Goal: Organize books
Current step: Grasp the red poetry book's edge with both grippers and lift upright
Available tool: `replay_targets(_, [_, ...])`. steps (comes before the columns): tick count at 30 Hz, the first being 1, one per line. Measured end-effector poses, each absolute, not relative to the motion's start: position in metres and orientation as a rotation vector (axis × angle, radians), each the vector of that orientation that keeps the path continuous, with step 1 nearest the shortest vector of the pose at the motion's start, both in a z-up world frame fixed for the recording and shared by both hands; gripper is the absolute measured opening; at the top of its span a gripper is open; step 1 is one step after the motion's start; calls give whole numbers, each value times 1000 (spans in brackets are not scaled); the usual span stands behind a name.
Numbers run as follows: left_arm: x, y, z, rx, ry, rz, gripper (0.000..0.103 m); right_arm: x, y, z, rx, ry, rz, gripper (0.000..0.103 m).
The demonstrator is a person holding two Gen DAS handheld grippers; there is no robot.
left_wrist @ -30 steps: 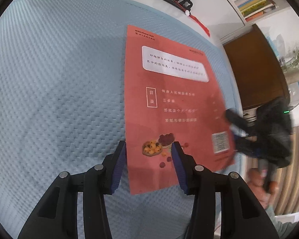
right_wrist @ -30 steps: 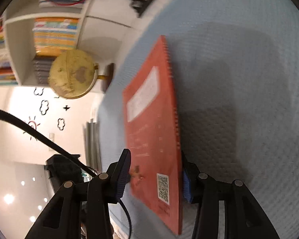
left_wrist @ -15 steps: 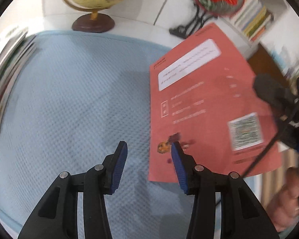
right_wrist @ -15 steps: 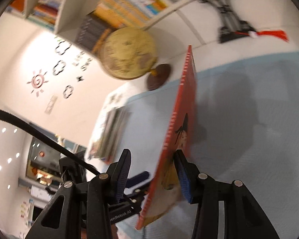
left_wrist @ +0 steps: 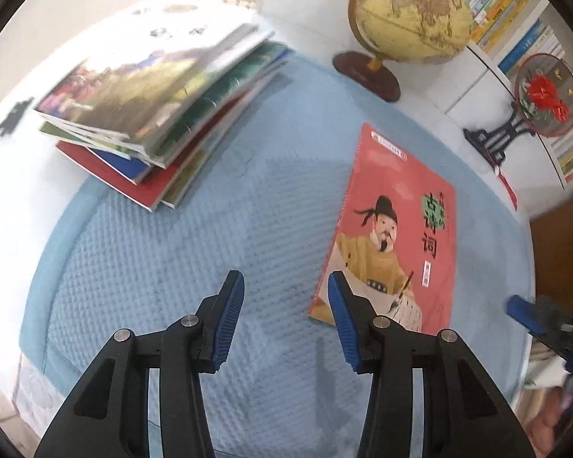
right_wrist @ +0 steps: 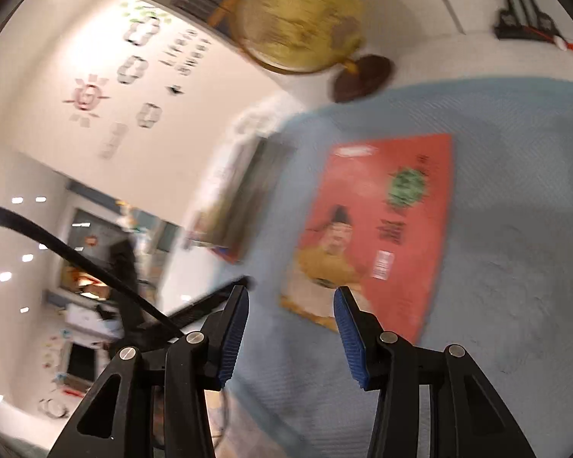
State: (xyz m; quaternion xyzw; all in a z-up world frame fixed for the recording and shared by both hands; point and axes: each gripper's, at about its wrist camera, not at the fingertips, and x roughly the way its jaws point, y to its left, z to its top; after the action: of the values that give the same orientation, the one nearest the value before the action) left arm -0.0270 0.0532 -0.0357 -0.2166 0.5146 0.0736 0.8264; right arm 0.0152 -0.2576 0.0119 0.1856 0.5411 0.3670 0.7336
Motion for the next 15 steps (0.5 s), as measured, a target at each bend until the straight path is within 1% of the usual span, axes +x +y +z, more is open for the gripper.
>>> replay_targets(4, [-5, 34, -45, -423, 1139, 101, 43, 21, -254, -21, 238, 1252, 607, 45])
replay_targets(7, [13, 27, -54, -376, 1173, 78, 43, 23, -253, -39, 202, 1269, 535, 45])
replay_targets(8, [16, 26, -55, -367, 1182, 61, 43, 26, -255, -45, 190, 1273, 500, 41])
replay_targets(9, [20, 23, -58, -355, 1197, 45, 43, 24, -257, -49, 189, 1275, 481, 34])
replay_targets(15, [29, 18, -65, -300, 1248, -36, 43, 20, -254, -62, 230, 1298, 455, 34])
